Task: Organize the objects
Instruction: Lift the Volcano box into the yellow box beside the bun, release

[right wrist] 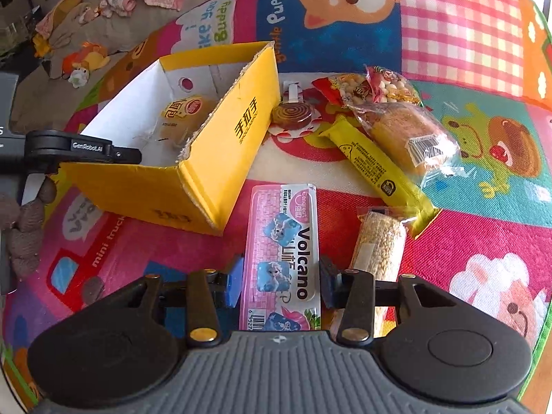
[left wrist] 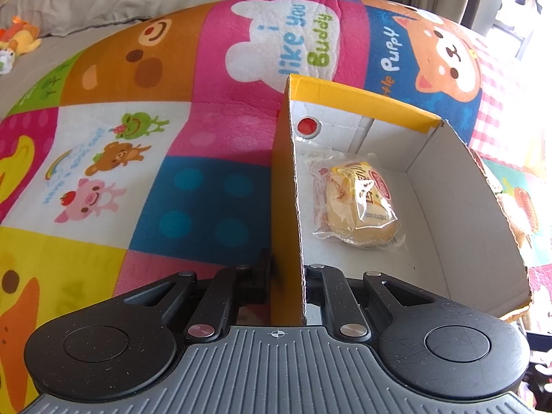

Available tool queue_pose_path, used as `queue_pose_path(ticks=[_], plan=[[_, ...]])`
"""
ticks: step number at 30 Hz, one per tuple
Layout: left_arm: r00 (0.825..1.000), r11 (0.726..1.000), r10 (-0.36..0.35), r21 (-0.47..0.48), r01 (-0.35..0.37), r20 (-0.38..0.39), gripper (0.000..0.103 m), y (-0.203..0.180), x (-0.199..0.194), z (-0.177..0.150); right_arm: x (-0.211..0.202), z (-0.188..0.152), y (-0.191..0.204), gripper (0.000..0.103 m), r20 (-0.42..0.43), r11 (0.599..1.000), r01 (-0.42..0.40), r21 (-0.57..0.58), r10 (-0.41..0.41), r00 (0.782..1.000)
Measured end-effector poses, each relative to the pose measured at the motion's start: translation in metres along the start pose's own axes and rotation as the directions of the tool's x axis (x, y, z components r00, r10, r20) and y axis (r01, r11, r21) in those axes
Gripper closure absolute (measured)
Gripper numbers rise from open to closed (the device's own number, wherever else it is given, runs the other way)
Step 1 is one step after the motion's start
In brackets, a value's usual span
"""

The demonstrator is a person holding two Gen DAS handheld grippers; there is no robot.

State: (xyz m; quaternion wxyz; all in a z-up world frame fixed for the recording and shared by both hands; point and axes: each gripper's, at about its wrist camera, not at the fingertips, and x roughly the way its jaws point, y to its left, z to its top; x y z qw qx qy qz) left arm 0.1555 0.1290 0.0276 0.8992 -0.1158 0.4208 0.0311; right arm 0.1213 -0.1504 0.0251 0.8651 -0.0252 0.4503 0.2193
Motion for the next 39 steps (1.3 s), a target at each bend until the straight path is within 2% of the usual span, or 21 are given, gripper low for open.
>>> queue_pose_path(ticks=[7,12,16,20,23,26,29,32,36,39], plan=[[1.0,1.0,-0.001,-0.001,0.001,0.001,0.091,0.001,0.0,0.0,-0.045,-0.012,0.0,0.06,-0.025,0.997,-0.081,0.016,0.082,0.996],[1.0,1.0,-0.003,-0.003,0.003,-0.001,0.091,0.001,0.0,0.0,-0.085,-0.002,0.013,0.06,0.04,0.994,-0.104,-0.032,0.106,0.994],[1.0,1.0,-0.002,-0.005,0.002,-0.001,0.091,0.001,0.0,0.0,-0.114,0.023,0.024,0.06,0.143,0.99,-0.132,-0.057,0.139,0.98],[1.0,1.0,-0.007,-0.011,0.007,0.001,0.091,0.003,0.0,0.0,-0.135,0.06,0.033,0.06,0.255,0.984,-0.174,-0.044,0.18,0.95],[1.0,1.0,-0.01,-0.014,0.011,0.001,0.091,0.003,0.0,0.0,-0.134,0.085,0.04,0.06,0.311,0.981,-0.196,-0.011,0.19,0.931],[1.0,1.0,-0.01,-0.015,0.01,0.001,0.091,0.003,0.0,0.0,-0.116,0.104,0.05,0.06,0.319,0.969,-0.245,0.031,0.222,0.921],[1.0,1.0,-0.009,-0.016,0.009,-0.001,0.091,0.003,0.0,0.0,-0.09,0.118,0.061,0.059,0.324,0.975,-0.217,0.043,0.192,0.927],[1.0,1.0,-0.009,-0.014,0.009,-0.002,0.091,0.002,0.0,0.0,-0.067,0.122,0.06,0.057,0.316,0.989,-0.129,0.069,0.101,0.943],[1.0,1.0,-0.008,-0.012,0.008,-0.002,0.091,0.001,0.0,0.0,-0.059,0.109,0.032,0.052,0.29,0.985,-0.119,0.123,0.079,0.954],[1.0,1.0,-0.006,-0.014,0.006,0.0,0.091,0.001,0.0,0.0,-0.062,0.092,0.009,0.045,0.284,0.991,-0.036,0.13,-0.002,0.959]])
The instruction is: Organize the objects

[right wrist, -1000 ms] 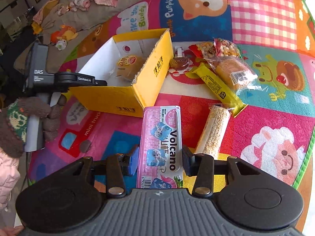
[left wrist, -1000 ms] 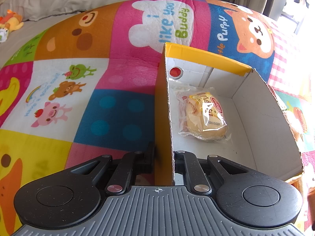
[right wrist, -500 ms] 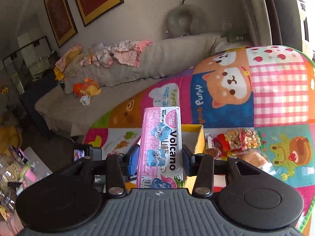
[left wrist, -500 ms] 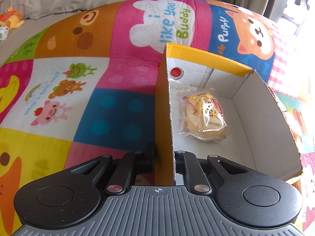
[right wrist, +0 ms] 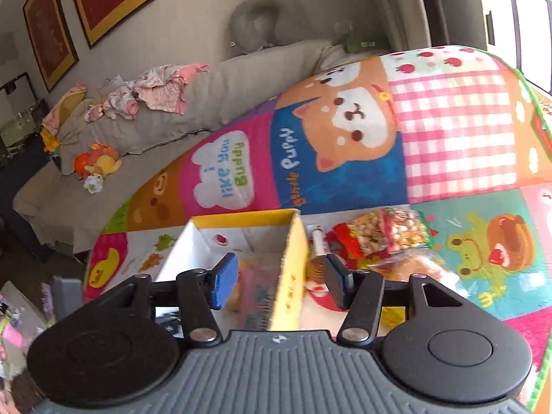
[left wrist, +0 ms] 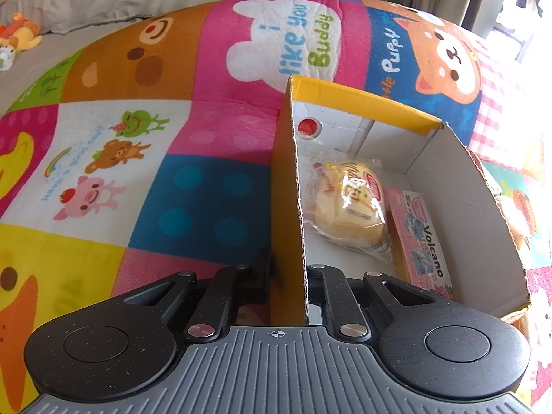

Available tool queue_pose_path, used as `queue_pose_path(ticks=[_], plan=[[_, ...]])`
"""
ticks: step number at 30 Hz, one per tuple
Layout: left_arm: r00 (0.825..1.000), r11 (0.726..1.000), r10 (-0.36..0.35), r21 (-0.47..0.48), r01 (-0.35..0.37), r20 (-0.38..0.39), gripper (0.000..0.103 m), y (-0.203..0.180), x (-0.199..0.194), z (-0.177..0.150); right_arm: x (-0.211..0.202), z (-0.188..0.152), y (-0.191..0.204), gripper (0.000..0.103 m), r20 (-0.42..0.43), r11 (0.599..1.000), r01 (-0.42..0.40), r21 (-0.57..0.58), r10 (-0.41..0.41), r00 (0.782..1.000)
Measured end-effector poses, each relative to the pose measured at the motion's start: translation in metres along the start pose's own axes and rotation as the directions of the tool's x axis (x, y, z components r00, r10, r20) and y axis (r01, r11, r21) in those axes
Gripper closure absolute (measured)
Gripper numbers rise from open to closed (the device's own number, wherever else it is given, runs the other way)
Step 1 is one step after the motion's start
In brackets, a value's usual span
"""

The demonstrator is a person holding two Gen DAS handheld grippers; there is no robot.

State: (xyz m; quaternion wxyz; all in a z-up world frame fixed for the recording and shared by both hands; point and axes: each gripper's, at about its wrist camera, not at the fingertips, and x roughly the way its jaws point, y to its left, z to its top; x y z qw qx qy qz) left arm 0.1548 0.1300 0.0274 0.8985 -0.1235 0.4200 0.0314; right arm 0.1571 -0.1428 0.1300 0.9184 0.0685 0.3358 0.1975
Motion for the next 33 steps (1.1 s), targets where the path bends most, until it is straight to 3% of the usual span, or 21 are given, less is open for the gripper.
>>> queue_pose_path(ticks=[6,13,25,28,31,33], plan=[[1.0,1.0,0.0,0.0,0.0,0.002,0.091,0.0,0.0,0.0,-0.004,-0.031,-0.06,0.04,-0.073,0.992,0.126,0.033,-0.123,0.99],[1.0,1.0,0.007,0.006,-0.007,0.002,0.091,-0.001,0.0,0.0,0.001,-0.069,-0.094,0.039,-0.173,0.983,0.175,0.053,-0.164,0.971],[1.0,1.0,0.009,0.009,-0.009,0.0,0.091,-0.001,-0.001,0.0,0.014,-0.089,-0.081,0.037,-0.236,0.994,0.103,0.039,-0.091,0.967],[1.0,1.0,0.011,0.008,-0.011,0.001,0.091,-0.002,-0.001,-0.001,0.015,-0.075,-0.072,0.037,-0.169,0.992,0.12,-0.03,-0.123,0.978],[1.0,1.0,0.012,-0.001,-0.012,0.0,0.091,-0.002,-0.001,-0.001,0.024,-0.049,-0.069,0.038,-0.128,0.997,0.046,-0.06,-0.054,0.99],[1.0,1.0,0.013,0.001,-0.013,0.0,0.091,-0.002,-0.001,-0.001,0.038,-0.034,-0.062,0.044,-0.133,0.994,-0.003,-0.108,-0.011,0.991]])
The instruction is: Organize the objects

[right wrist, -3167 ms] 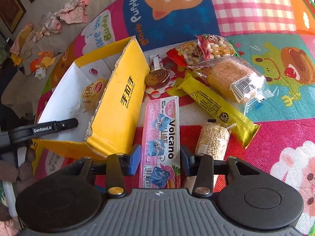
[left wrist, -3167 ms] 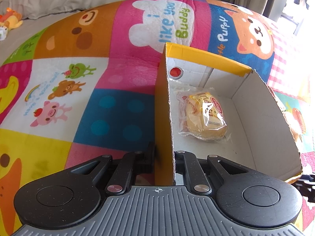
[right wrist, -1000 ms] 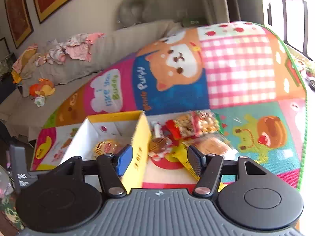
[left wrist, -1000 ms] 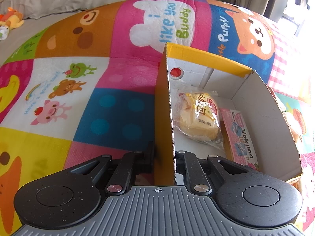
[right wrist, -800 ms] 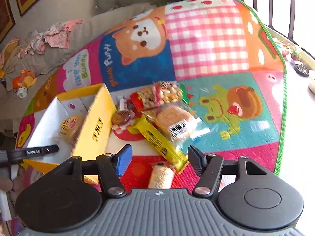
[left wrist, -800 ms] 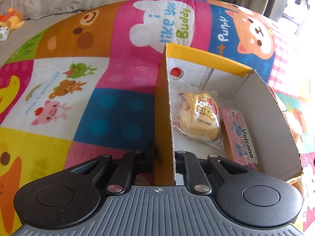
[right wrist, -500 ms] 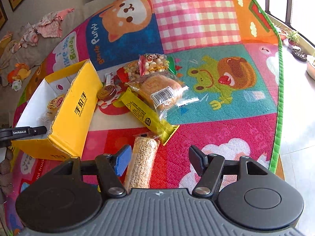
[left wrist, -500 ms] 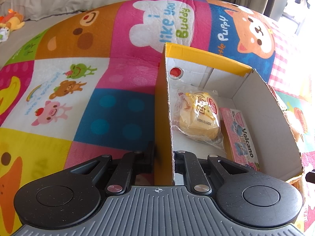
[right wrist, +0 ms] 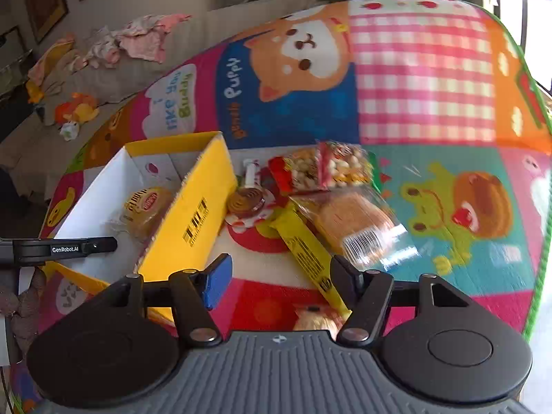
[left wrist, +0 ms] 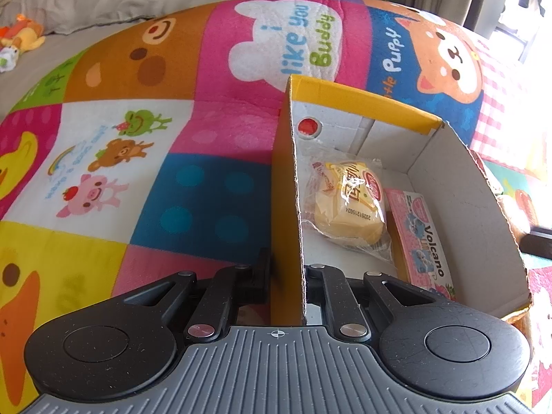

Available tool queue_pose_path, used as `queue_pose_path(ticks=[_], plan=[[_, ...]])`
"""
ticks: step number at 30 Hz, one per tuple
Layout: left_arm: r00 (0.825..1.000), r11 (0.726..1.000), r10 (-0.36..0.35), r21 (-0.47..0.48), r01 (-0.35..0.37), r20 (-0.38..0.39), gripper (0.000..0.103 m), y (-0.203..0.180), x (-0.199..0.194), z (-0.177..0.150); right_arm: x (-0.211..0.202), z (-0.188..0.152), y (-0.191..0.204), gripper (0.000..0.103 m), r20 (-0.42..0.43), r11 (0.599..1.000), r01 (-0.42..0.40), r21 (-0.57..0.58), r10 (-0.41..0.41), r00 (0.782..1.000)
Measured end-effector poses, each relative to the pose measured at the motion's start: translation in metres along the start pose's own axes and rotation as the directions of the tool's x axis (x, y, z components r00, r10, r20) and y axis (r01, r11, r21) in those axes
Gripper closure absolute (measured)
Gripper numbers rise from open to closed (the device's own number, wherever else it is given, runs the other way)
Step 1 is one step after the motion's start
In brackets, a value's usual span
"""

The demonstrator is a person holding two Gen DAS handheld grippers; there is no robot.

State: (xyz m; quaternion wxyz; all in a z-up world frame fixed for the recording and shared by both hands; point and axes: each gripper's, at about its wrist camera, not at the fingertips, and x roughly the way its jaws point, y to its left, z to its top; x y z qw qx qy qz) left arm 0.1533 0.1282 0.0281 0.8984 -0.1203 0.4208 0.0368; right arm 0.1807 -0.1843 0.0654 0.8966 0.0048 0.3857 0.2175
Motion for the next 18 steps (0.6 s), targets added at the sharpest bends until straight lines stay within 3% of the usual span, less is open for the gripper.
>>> queue_pose_path(ticks=[3,6,9,13,15,18], plan=[[1.0,1.0,-0.001,0.0,0.001,0.0,0.091,0.0,0.0,0.0,0.023,0.018,0.013,0.059,-0.006,0.994,-0.042,-0.097,0.042,0.999],[1.0,1.0,-0.001,-0.004,0.001,-0.001,0.091,0.001,0.0,0.0,0.055,0.039,0.005,0.061,-0.043,0.991,-0.134,0.027,0.135,0.99],[1.0,1.0,-0.003,-0.001,0.003,0.001,0.091,0.001,0.0,0.0,0.088,0.059,-0.003,0.067,-0.031,0.98,-0.134,0.15,0.14,0.99],[1.0,1.0,-0.008,-0.015,0.008,0.0,0.091,0.003,0.001,0.0,0.122,0.075,-0.002,0.07,-0.028,0.981,-0.107,0.16,0.113,0.993],[1.0,1.0,-0.01,-0.018,0.01,0.0,0.091,0.004,0.0,0.0,0.138,0.078,-0.006,0.076,-0.061,0.974,-0.109,0.197,0.123,0.991],[1.0,1.0,-0.014,-0.017,0.014,0.0,0.09,0.004,0.0,-0.001,0.143,0.072,-0.01,0.077,-0.087,0.968,-0.125,0.216,0.147,0.985]])
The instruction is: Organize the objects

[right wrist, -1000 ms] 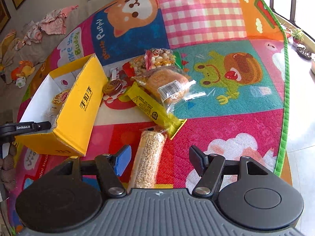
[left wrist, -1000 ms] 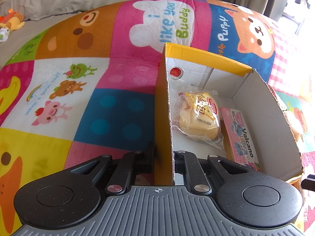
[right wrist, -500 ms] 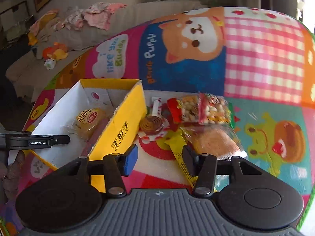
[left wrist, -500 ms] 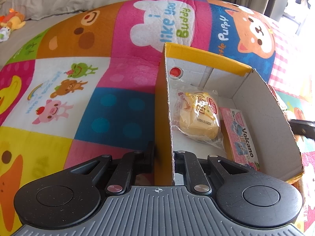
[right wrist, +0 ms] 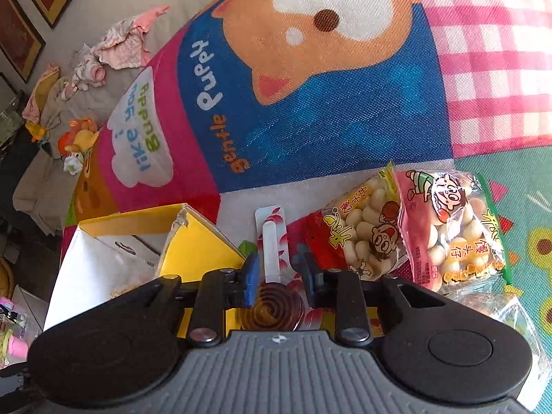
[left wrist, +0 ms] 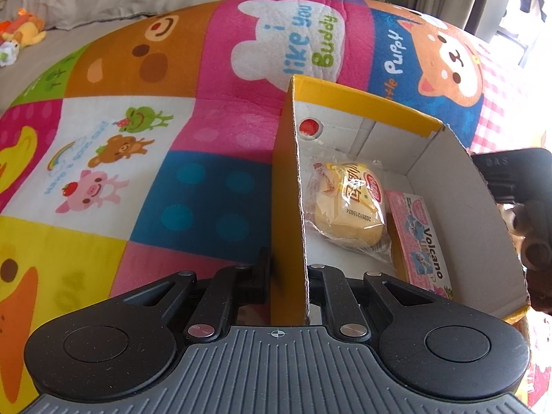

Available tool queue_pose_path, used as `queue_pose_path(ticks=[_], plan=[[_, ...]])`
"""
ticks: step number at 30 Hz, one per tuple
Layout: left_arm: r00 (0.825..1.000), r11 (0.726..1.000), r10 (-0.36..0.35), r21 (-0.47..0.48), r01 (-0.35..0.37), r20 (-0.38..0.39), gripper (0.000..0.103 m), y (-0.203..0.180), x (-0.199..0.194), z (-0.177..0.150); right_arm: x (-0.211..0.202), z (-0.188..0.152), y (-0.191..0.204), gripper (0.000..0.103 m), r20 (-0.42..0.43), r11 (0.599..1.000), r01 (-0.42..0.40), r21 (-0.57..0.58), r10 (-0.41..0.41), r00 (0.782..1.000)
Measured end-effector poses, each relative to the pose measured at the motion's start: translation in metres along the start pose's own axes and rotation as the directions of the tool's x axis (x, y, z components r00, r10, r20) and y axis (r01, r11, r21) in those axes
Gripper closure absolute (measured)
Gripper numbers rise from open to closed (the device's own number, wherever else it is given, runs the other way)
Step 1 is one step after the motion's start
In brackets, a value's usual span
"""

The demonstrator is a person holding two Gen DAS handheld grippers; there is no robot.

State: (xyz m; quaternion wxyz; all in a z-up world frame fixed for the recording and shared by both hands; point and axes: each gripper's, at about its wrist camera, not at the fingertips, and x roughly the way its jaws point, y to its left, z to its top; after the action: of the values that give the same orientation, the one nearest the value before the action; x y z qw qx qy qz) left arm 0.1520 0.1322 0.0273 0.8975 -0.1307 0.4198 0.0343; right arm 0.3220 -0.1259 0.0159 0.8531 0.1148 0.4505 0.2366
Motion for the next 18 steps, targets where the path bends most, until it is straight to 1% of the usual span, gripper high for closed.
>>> queue_pose_path(ticks=[5,6,7,10,12,14,16,18], plan=[[1.0,1.0,-0.004,-0.007,0.004,0.006,0.09,0.001,0.0,-0.001,-0.026,-0.021,-0.003,0.078,-0.059,0.999,-0.007,-0.04,0.004,0.998],[1.0,1.0,-0.005,-0.009,0.005,0.007,0.09,0.001,0.0,-0.001,-0.033,-0.028,-0.004,0.08,-0.072,0.999,-0.007,-0.048,0.003,0.997],[1.0,1.0,-0.006,-0.01,0.006,0.008,0.09,0.001,0.0,-0.001,-0.039,-0.038,-0.004,0.085,-0.088,0.997,0.017,-0.073,-0.024,0.996],[1.0,1.0,-0.006,-0.009,0.006,0.009,0.09,0.001,0.0,-0.001,-0.06,-0.065,0.001,0.085,-0.076,0.985,0.065,-0.162,-0.078,0.994],[1.0,1.0,-0.009,-0.01,0.009,0.012,0.09,0.002,-0.001,-0.001,-0.073,-0.077,0.004,0.085,-0.072,0.977,0.085,-0.198,-0.101,0.992],[1.0,1.0,-0.011,-0.014,0.011,0.014,0.09,0.002,-0.001,-0.002,-0.084,-0.083,0.009,0.085,-0.028,0.964,0.096,-0.247,-0.106,0.994],[1.0,1.0,-0.011,-0.017,0.011,0.013,0.09,0.002,-0.001,-0.002,-0.09,-0.078,0.008,0.082,0.01,0.967,0.097,-0.236,-0.098,0.995],[1.0,1.0,-0.011,-0.018,0.011,0.011,0.09,0.002,-0.001,-0.002,-0.089,-0.062,0.001,0.082,0.027,0.986,0.052,-0.157,-0.049,0.998]])
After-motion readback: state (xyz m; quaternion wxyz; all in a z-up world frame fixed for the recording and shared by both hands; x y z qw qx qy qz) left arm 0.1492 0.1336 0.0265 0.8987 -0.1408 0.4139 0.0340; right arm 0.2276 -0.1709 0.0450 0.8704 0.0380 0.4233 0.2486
